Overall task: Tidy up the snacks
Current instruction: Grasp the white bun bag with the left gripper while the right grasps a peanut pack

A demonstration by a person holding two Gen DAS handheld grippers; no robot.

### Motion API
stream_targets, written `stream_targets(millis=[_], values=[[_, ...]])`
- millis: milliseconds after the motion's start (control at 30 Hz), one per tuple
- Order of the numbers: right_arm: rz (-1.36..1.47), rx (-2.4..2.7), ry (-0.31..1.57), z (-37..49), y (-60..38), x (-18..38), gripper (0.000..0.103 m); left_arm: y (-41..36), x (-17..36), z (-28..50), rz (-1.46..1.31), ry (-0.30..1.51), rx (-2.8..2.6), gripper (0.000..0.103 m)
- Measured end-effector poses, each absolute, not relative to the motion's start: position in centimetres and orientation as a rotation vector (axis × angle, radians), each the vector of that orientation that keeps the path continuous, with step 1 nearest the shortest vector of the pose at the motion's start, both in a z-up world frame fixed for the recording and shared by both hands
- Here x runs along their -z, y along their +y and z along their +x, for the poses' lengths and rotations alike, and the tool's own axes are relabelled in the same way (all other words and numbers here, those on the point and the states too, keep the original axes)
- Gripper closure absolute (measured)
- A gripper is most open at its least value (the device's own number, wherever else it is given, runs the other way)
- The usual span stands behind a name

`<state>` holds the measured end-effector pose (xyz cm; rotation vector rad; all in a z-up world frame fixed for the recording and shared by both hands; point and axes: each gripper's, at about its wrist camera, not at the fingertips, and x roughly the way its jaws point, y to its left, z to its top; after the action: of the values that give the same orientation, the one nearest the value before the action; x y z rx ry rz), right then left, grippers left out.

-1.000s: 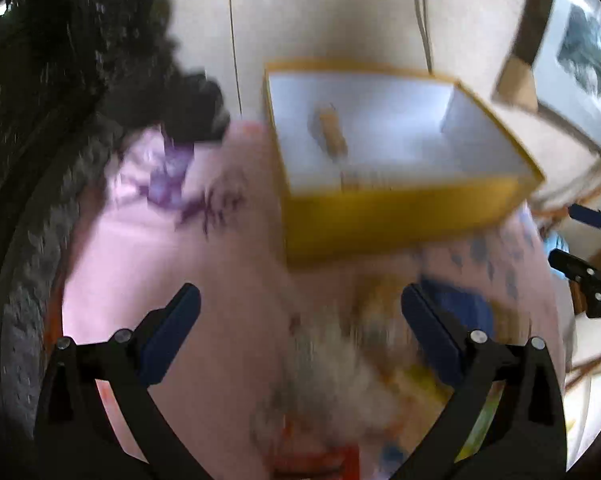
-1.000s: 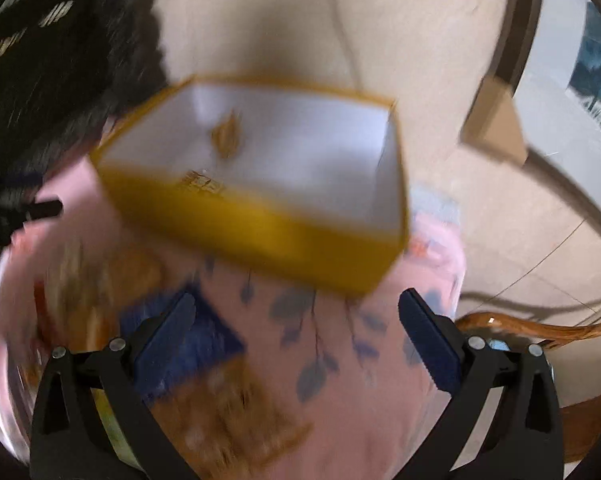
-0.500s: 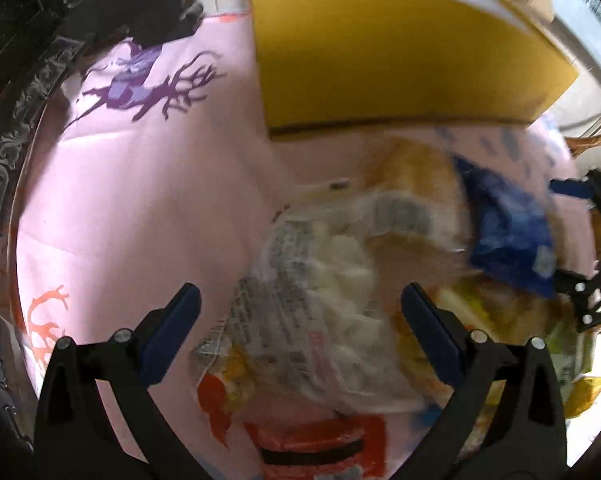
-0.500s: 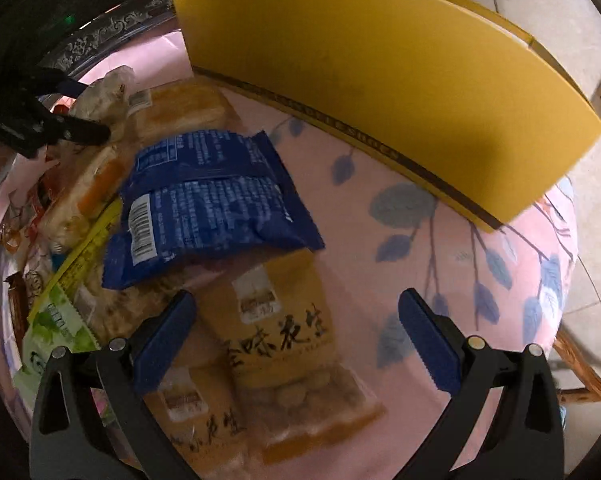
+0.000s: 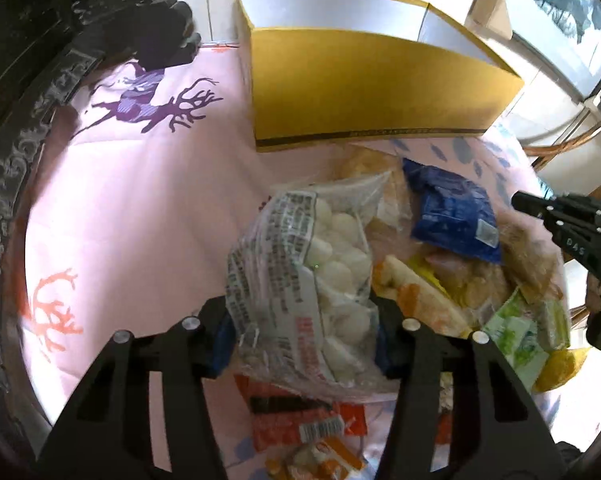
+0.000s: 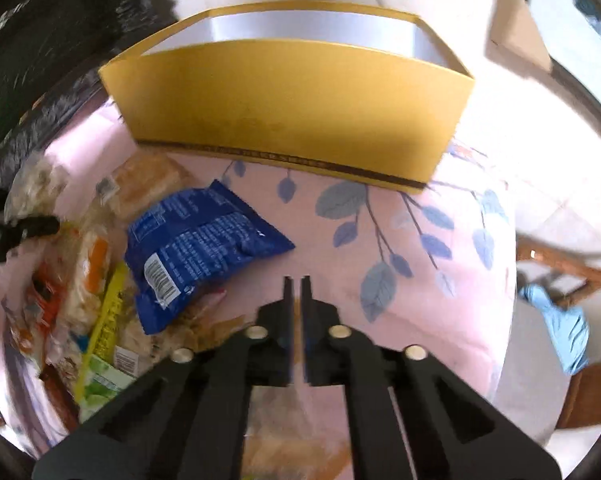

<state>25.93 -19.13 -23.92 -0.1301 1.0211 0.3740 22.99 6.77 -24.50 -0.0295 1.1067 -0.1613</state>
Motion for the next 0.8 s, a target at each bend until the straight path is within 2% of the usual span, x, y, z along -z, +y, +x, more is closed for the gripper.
stream_targets(millis=[167, 400, 433, 467, 500, 600, 633, 667, 733, 800], values=[[-0.034, -0.347, 1.07, 24.6, -21.5, 24.0, 0.103, 7.0, 22.7, 20.8, -0.072, 1.075, 0.172, 0.052], [0.095, -0.271, 1.02, 22.7, -24.9, 21.2, 0.101, 7.0, 21.1, 19.0, -0.091, 1.039, 0.177, 0.054], [0.066, -0.263, 1.025, 22.5, -24.7, 21.3, 0.073, 6.9, 20.9, 18.7, -0.102, 1.028, 0.19, 0.054], [0.035, -0.243, 1.037, 22.6, -24.1, 21.8, 0.014, 6.8, 20.6, 18.5, -0.108, 1.02, 0.2, 0.054], [0.008, -0.229, 1.046, 22.4, -23.8, 22.2, 0.001, 6.8, 20.5, 18.3, -0.108, 1.017, 0.207, 0.055], [-0.094, -0.324, 1.025, 22.7, -20.7, 24.3, 0.002, 6.5, 20.9, 18.3, -0.092, 1.034, 0.196, 0.055], [-0.183, -0.339, 1.059, 23.2, -19.2, 25.9, 0.034, 6.6, 21.2, 18.3, -0.097, 1.041, 0.193, 0.055], [-0.228, -0.356, 1.097, 23.7, -18.3, 27.2, 0.057, 6.7, 21.4, 18.4, -0.103, 1.048, 0.186, 0.056], [-0.19, -0.335, 1.132, 24.1, -17.9, 27.9, 0.062, 7.0, 21.3, 18.3, -0.121, 1.047, 0.178, 0.056], [-0.163, -0.327, 1.136, 24.2, -18.0, 27.4, 0.062, 7.4, 20.8, 18.2, -0.143, 1.034, 0.193, 0.056]])
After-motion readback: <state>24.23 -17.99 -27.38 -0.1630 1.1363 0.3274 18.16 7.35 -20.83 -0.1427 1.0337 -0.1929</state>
